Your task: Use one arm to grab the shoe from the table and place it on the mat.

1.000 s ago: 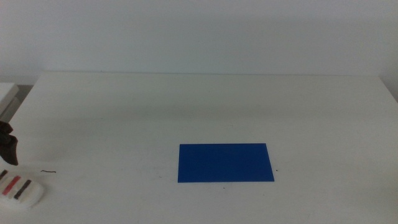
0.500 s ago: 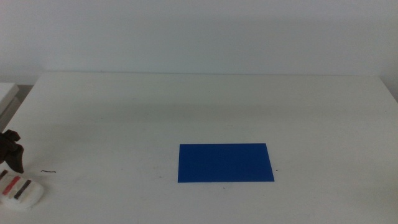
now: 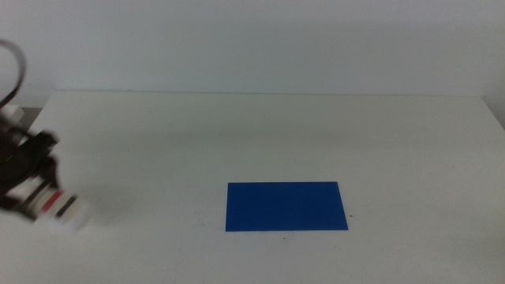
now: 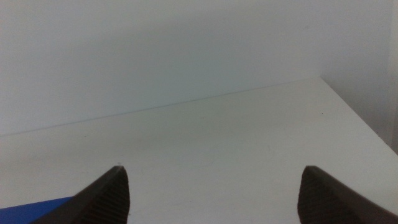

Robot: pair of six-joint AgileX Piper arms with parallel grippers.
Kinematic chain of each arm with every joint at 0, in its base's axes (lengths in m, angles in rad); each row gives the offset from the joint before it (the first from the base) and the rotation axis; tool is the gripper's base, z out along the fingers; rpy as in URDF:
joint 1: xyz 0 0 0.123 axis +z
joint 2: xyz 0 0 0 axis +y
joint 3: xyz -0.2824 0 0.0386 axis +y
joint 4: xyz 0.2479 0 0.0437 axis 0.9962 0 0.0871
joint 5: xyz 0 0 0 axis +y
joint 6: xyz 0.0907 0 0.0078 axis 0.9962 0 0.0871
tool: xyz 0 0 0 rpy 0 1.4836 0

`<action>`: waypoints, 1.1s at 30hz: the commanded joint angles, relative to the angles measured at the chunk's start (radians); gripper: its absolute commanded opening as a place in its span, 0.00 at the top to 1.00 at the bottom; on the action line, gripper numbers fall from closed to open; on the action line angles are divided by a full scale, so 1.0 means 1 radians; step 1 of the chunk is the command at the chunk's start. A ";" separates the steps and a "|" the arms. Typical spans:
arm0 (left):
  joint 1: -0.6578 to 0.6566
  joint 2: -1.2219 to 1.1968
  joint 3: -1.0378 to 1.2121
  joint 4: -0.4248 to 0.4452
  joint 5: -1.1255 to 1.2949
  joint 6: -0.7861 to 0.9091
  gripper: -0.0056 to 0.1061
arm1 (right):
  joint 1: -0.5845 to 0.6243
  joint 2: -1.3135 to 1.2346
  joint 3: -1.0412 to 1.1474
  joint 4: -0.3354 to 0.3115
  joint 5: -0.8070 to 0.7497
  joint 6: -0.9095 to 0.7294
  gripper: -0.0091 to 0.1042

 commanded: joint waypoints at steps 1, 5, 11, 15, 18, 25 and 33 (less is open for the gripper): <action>-0.091 0.003 -0.088 0.033 0.059 -0.063 0.97 | 0.000 -0.005 0.002 -0.006 -0.010 -0.011 0.22; -0.285 0.087 -0.281 0.075 0.155 -0.142 0.97 | 0.000 -0.005 0.002 -0.006 -0.010 -0.011 0.22; -0.562 0.278 -0.573 0.087 0.188 -0.185 0.97 | 0.000 -0.005 0.002 -0.006 -0.010 -0.011 0.22; -0.699 0.390 -0.728 0.085 0.188 -0.185 0.97 | 0.000 -0.005 0.002 -0.006 -0.010 -0.011 0.22; -0.774 0.446 -0.792 0.076 0.188 -0.169 0.97 | 0.000 -0.005 0.002 -0.006 -0.010 -0.011 0.22; -0.843 0.458 -0.802 0.085 0.188 0.435 0.97 | 0.000 -0.005 0.002 -0.006 -0.010 -0.011 0.22; -0.893 0.458 -0.800 0.076 0.188 1.490 0.97 | 0.000 -0.005 0.002 -0.006 -0.010 -0.011 0.22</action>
